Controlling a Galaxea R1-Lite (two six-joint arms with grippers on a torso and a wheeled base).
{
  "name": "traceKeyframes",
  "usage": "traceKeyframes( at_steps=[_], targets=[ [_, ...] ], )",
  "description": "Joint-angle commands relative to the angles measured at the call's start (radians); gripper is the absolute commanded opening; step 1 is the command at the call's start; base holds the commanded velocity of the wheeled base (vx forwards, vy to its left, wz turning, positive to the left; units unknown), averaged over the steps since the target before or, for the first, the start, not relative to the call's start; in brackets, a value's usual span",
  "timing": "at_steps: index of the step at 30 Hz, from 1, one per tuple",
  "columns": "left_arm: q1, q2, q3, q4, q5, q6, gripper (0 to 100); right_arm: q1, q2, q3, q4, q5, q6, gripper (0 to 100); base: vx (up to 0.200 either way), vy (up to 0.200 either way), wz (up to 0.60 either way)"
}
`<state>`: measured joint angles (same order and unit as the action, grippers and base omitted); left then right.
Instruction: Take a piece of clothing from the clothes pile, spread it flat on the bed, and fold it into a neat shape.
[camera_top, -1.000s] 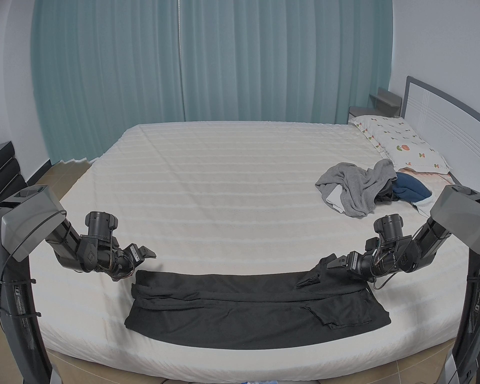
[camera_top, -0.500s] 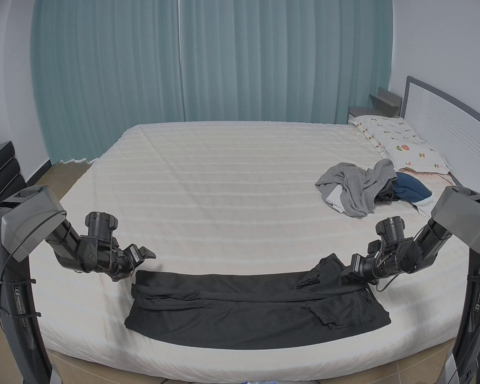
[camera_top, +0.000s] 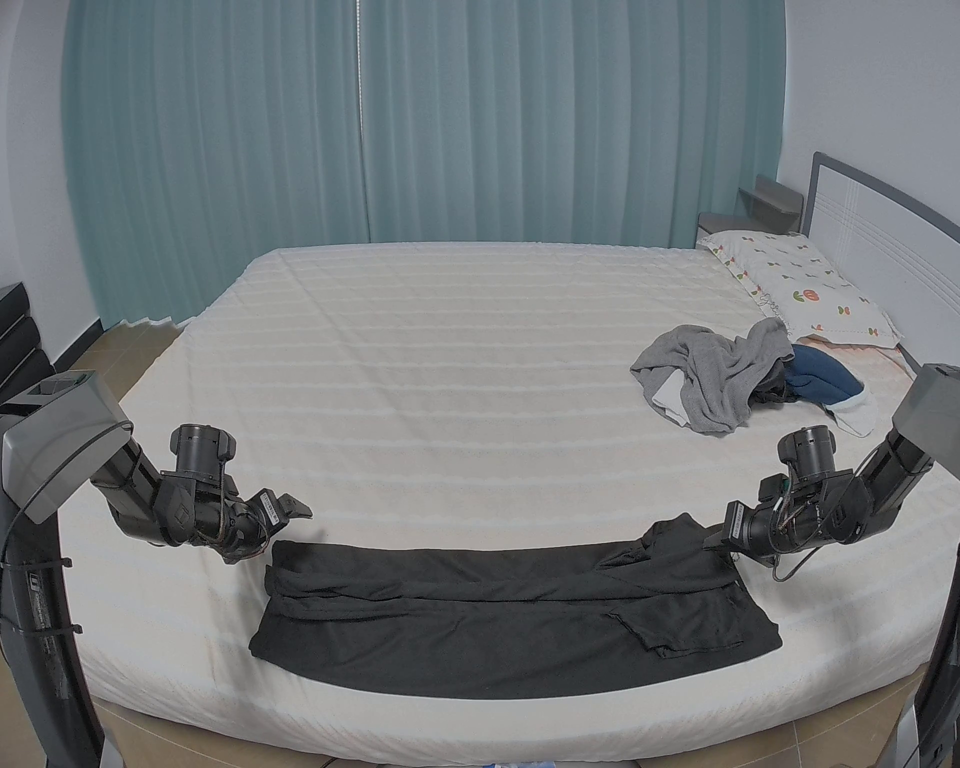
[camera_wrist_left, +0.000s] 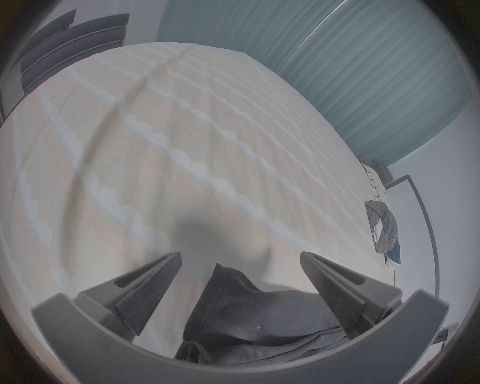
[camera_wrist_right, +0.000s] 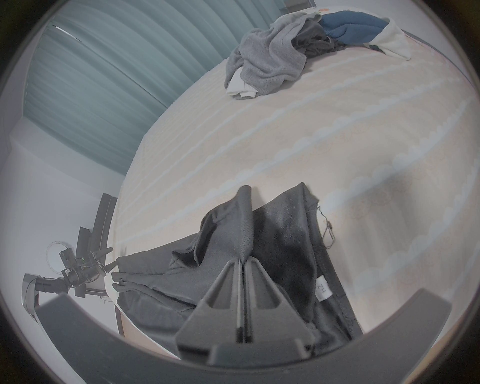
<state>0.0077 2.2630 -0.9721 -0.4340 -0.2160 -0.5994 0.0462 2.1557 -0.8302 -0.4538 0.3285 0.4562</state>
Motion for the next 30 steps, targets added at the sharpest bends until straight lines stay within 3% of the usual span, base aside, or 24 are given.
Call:
traceKeyframes(
  at_steps=[1, 12, 13, 20, 24, 30],
  targets=[
    [0.000, -0.003, 0.001, 0.000, 0.000, 0.000, 100, -0.009, -0.045, 0.048, -0.006, 0.010, -0.010, 0, 0.000, 0.000, 0.00],
    [0.000, -0.002, 0.003, 0.001, 0.000, 0.001, 100, -0.009, -0.036, 0.108, -0.011, 0.023, -0.076, 0, 0.000, 0.000, 0.00],
    [0.000, -0.002, 0.003, 0.000, 0.000, 0.001, 100, -0.008, -0.036, 0.111, -0.011, 0.020, -0.090, 100, 0.000, 0.000, 0.00],
    [0.000, 0.000, 0.001, 0.000, 0.000, 0.001, 100, 0.004, -0.111, 0.037, 0.003, 0.021, -0.074, 100, 0.000, 0.000, 0.00],
    [0.000, 0.000, 0.000, 0.000, 0.000, 0.001, 100, 0.092, -0.139, -0.030, 0.003, 0.015, 0.081, 100, 0.000, 0.000, 0.00],
    [0.000, 0.003, 0.000, 0.000, 0.000, 0.001, 100, 0.201, -0.063, -0.041, 0.001, 0.014, 0.151, 100, 0.000, 0.000, 0.00]
  ],
)
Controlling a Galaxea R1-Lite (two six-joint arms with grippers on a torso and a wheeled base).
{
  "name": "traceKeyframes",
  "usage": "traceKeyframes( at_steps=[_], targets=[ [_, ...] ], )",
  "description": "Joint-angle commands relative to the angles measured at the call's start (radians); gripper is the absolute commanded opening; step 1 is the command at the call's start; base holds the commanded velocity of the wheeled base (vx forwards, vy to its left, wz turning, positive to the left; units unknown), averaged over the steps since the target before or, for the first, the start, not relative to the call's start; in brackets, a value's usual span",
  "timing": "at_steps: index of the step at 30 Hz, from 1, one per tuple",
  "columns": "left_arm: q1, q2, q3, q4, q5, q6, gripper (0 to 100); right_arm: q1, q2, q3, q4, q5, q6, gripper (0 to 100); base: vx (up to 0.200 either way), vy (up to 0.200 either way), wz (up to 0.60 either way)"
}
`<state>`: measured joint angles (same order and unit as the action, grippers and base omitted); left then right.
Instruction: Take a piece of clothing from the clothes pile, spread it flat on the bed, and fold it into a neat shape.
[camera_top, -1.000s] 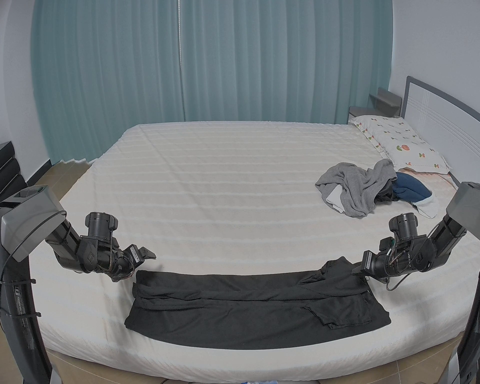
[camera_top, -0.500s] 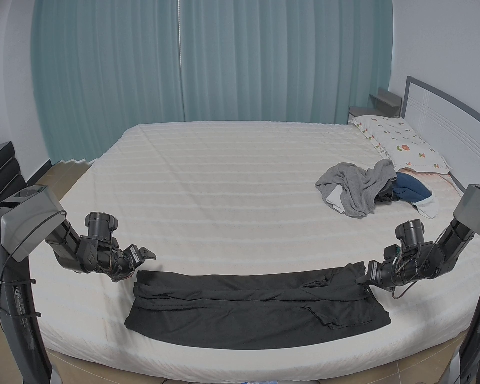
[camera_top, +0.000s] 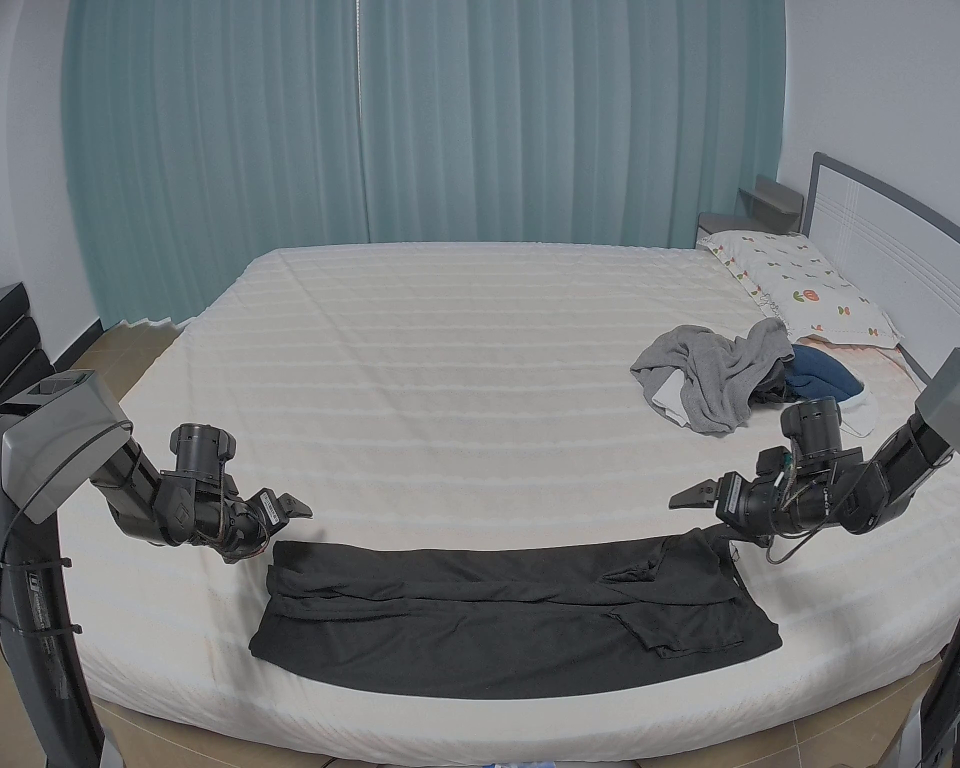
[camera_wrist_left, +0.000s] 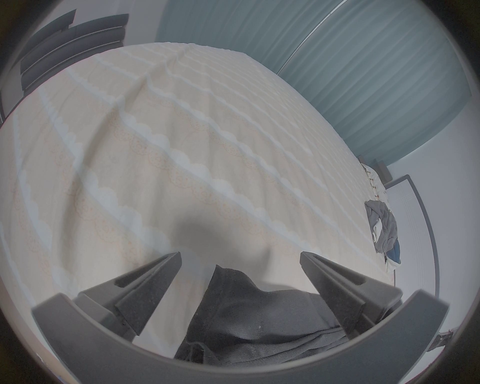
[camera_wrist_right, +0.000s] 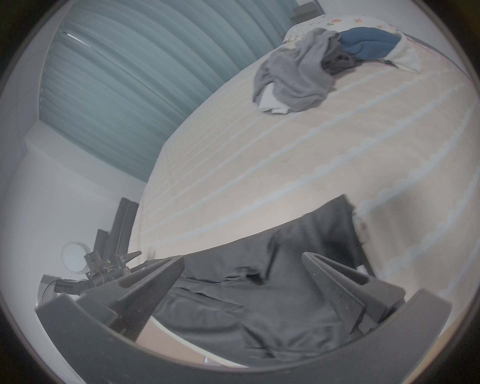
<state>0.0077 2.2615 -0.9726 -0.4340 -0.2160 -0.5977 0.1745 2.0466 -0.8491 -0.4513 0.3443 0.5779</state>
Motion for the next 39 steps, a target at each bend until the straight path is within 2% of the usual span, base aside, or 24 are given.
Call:
traceKeyframes(
  at_steps=[1, 3, 9, 17, 32, 35, 39],
  targets=[
    [0.002, 0.004, 0.000, 0.000, 0.000, -0.001, 100, 0.080, 0.060, -0.024, -0.001, -0.002, 0.036, 100, 0.000, 0.000, 0.00],
    [0.000, 0.004, 0.000, 0.000, 0.000, -0.001, 100, 0.097, 0.092, -0.034, 0.000, -0.008, 0.048, 100, 0.000, 0.000, 0.00],
    [0.002, 0.007, -0.003, 0.000, 0.000, -0.001, 100, 0.125, 0.170, -0.100, 0.057, -0.080, 0.086, 100, 0.000, 0.000, 0.00],
    [0.000, 0.007, -0.005, 0.000, 0.000, -0.001, 100, 0.128, 0.184, -0.143, 0.144, -0.080, 0.092, 100, 0.000, 0.000, 0.00],
    [0.002, 0.007, -0.006, -0.002, 0.004, -0.001, 100, 0.168, 0.224, -0.246, 0.126, -0.087, 0.185, 100, 0.000, 0.000, 0.00],
    [0.002, 0.007, -0.008, 0.000, 0.004, -0.001, 100, 0.169, 0.241, -0.274, 0.125, -0.096, 0.212, 100, 0.000, 0.000, 0.00],
    [0.002, 0.009, -0.008, -0.002, 0.006, -0.001, 100, 0.178, 0.282, -0.294, 0.069, -0.145, 0.221, 100, 0.000, 0.000, 0.00]
  ],
)
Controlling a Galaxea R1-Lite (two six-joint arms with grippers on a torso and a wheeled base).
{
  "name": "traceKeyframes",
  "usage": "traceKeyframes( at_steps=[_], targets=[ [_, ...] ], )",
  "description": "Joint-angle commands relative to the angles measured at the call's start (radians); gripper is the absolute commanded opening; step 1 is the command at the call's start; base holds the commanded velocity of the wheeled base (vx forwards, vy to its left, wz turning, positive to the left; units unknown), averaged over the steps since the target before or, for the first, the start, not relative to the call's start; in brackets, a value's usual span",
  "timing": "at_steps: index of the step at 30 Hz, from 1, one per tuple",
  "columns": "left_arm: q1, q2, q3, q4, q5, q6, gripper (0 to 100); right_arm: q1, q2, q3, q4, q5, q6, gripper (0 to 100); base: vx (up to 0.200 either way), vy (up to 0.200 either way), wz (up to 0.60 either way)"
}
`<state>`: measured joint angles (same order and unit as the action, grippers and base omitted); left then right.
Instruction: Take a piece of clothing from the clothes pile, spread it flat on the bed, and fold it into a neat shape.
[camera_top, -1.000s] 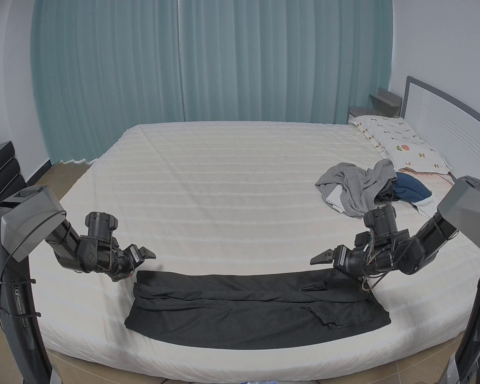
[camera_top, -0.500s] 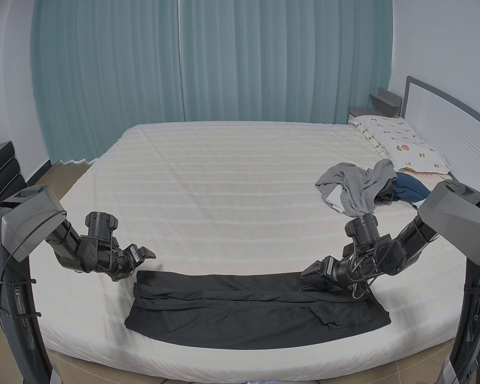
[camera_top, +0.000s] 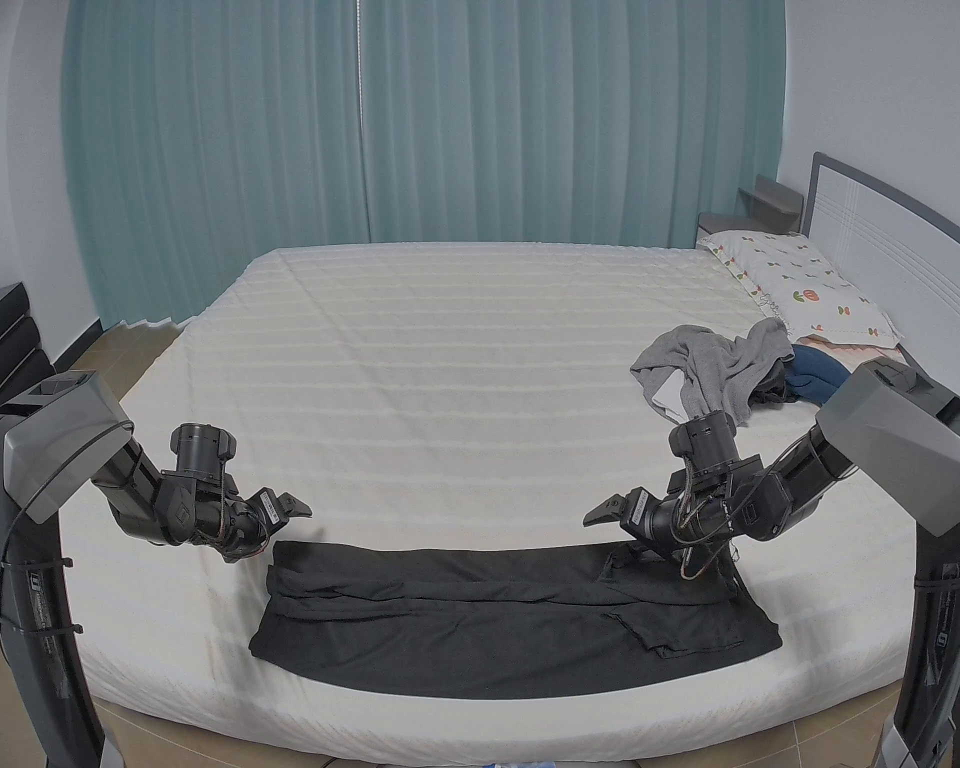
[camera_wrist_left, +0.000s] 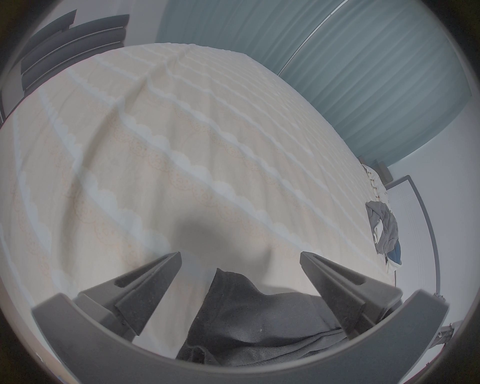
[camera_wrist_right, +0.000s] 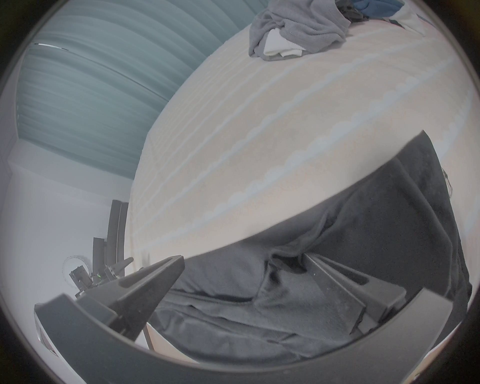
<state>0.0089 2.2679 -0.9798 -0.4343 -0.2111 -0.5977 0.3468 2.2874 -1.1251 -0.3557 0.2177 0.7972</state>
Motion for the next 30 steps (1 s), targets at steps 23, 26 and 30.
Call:
traceKeyframes(
  at_steps=[23, 26, 30],
  targets=[
    [0.002, 0.002, -0.003, -0.001, 0.001, -0.001, 100, 0.003, 0.010, 0.013, -0.209, -0.034, 0.057, 100, 0.000, 0.000, 0.00],
    [0.002, 0.002, -0.003, -0.001, 0.001, -0.001, 100, -0.031, -0.023, 0.025, -0.209, -0.035, 0.037, 100, 0.000, 0.000, 0.00],
    [0.002, 0.002, -0.003, 0.000, -0.001, -0.001, 100, -0.094, -0.049, 0.045, -0.196, -0.035, 0.027, 100, 0.000, 0.000, 0.00]
  ],
)
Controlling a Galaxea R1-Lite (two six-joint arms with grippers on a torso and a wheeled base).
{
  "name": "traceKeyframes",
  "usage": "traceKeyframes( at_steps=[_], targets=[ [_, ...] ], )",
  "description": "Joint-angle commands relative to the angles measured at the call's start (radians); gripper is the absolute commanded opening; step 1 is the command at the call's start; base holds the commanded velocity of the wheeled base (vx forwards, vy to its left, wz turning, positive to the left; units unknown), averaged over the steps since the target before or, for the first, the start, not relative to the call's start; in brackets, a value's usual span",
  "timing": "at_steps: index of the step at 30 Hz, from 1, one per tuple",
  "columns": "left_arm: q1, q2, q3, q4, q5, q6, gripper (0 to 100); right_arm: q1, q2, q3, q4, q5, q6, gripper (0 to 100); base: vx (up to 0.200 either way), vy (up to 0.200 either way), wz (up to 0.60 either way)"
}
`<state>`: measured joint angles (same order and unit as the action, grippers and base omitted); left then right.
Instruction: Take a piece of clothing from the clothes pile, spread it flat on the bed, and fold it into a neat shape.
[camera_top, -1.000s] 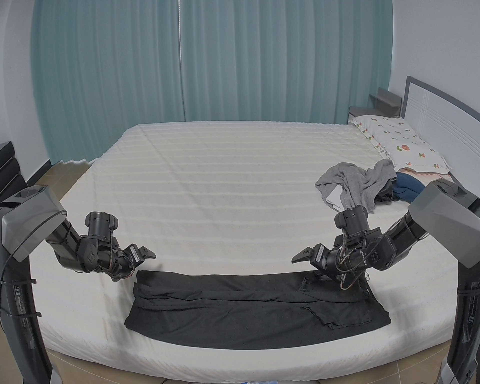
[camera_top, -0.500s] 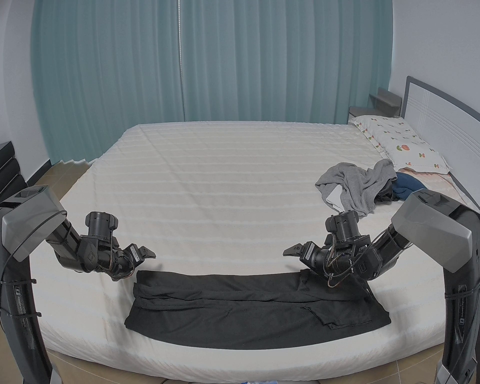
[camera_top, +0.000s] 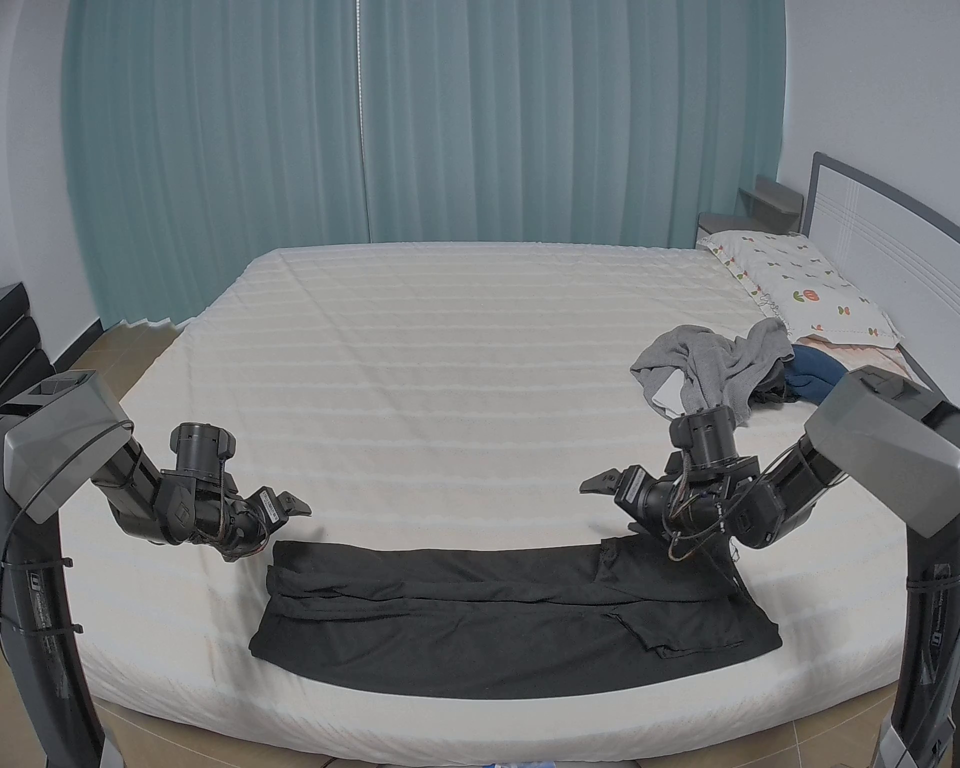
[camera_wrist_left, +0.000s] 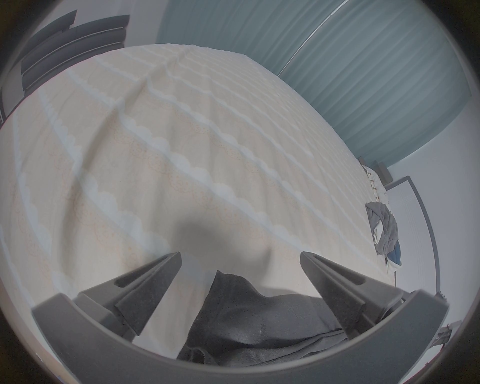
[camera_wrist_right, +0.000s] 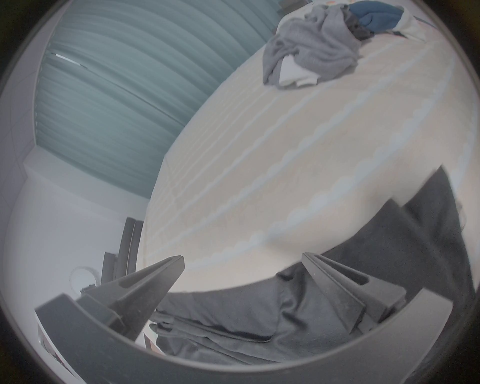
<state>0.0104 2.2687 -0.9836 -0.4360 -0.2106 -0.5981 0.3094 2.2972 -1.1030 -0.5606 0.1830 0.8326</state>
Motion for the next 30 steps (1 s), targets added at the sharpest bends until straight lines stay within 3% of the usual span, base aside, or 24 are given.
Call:
traceKeyframes(
  at_steps=[1, 4, 5, 7, 21, 22, 30],
  targets=[
    [0.000, 0.002, 0.000, 0.000, 0.000, 0.000, 100, -0.072, -0.062, 0.043, 0.010, 0.001, -0.016, 100, 0.000, 0.000, 0.00],
    [0.000, 0.002, 0.000, 0.002, 0.000, 0.000, 100, -0.102, -0.068, 0.086, 0.010, 0.010, -0.062, 100, 0.000, 0.000, 0.00],
    [0.000, 0.002, 0.000, 0.002, 0.000, 0.000, 100, -0.130, -0.067, 0.132, 0.008, 0.013, -0.128, 100, 0.000, 0.000, 0.00],
    [0.000, 0.002, 0.000, 0.002, 0.000, 0.000, 100, -0.148, -0.070, 0.166, 0.004, 0.015, -0.161, 100, 0.000, 0.000, 0.00],
    [0.000, 0.000, 0.002, 0.002, 0.000, 0.000, 100, -0.187, -0.105, 0.275, 0.001, 0.039, -0.176, 100, 0.000, 0.000, 0.00],
    [0.000, 0.000, 0.002, 0.002, 0.000, 0.000, 100, -0.185, -0.102, 0.278, 0.001, 0.039, -0.176, 0, 0.000, 0.000, 0.00],
    [0.000, 0.000, 0.002, 0.002, 0.000, 0.000, 100, -0.191, -0.099, 0.298, 0.011, 0.032, -0.190, 0, 0.000, 0.000, 0.00]
  ],
)
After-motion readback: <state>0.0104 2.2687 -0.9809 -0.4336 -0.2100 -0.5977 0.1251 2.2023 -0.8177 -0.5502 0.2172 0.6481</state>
